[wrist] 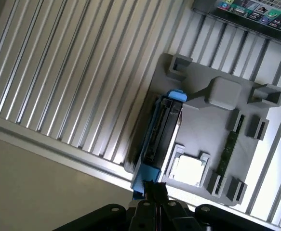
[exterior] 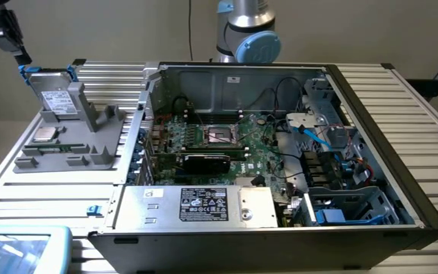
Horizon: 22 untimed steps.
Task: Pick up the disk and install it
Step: 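Pick up the disk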
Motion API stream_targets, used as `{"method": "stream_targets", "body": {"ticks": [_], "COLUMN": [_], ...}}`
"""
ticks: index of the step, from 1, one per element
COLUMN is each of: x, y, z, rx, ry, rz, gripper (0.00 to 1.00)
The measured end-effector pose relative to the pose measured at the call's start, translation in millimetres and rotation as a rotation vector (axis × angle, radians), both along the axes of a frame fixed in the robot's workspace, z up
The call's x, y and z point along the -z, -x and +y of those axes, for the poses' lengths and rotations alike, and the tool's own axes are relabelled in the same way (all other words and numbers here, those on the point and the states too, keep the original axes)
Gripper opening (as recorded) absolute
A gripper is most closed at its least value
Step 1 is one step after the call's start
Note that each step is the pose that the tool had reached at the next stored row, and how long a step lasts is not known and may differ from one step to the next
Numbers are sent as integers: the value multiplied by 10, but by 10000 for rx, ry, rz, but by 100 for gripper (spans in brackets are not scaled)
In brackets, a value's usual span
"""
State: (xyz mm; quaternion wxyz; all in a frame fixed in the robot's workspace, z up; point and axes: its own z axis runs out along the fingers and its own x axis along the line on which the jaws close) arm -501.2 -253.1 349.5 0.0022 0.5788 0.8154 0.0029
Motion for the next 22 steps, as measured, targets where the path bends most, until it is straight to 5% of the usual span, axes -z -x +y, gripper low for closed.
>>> {"method": "stream_targets", "body": {"ticks": [22], "x": [0], "y": [0], "z": [0], "rx": [3533], "ry": [0], "rz": [1], "gripper": [11]}}
